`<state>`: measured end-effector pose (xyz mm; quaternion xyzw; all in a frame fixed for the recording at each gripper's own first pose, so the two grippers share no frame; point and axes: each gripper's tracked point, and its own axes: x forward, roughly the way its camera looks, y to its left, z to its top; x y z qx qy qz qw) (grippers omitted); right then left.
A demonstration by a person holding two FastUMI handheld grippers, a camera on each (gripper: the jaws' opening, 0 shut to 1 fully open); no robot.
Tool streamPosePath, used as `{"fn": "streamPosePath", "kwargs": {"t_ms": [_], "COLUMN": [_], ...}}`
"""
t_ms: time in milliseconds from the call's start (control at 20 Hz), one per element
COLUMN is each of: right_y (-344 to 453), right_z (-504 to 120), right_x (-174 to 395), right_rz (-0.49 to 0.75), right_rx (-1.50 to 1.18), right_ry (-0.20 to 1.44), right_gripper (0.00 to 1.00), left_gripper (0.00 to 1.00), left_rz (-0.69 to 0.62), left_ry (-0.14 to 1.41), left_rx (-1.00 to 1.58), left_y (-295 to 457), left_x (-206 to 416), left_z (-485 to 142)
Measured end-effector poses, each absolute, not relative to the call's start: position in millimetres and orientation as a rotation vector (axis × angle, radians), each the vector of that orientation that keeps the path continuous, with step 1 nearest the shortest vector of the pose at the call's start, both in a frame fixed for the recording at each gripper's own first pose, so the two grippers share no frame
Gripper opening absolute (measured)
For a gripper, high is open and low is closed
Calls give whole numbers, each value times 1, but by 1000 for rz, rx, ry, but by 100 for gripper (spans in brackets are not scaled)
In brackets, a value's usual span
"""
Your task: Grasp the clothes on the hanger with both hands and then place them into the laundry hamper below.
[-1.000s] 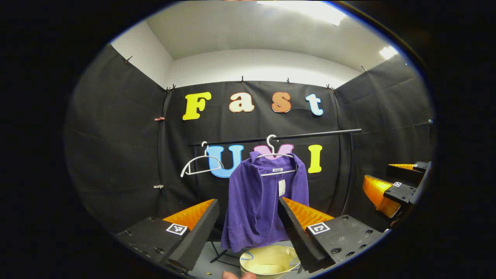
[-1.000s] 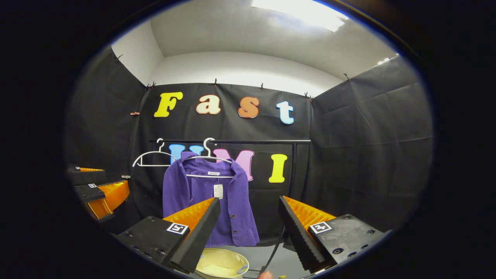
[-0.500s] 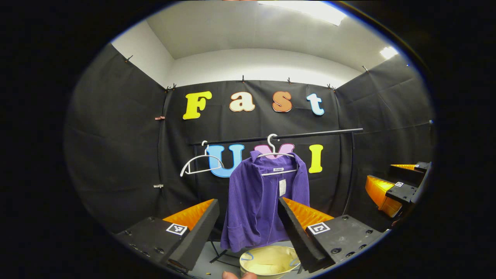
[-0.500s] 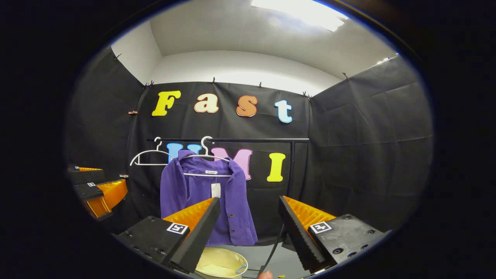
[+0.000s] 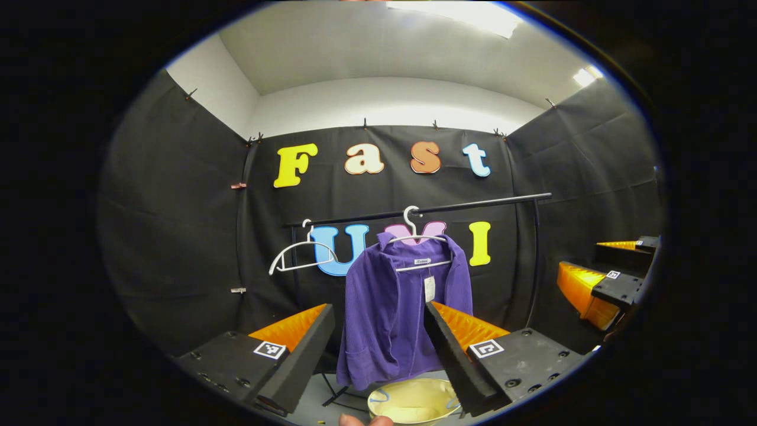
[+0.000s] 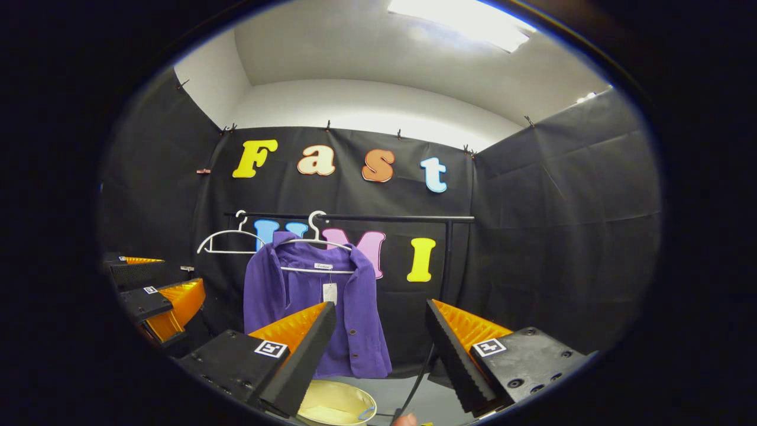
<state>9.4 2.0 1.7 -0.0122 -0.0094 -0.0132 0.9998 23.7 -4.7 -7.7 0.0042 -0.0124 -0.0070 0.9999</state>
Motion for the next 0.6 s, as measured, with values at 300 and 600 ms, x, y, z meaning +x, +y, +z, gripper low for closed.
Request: {"fn": "streamPosePath", "kwargs": {"t_ms": [300,600], "right_y": [6,12], "right_z": [-3,-5], "right_x": [16,39], "right_rz": [-54,-69], "right_rx": [-12,-20], "right_ry": [-3,-15], "right_gripper": [97,97], "left_gripper": [96,96], "left_rz": [-43,-118], "left_ry": [-23,-8], "left_rx": [-6,-46], "left_y": [3,-1], "left_x": [30,50], "left_z": [-12,-23]}}
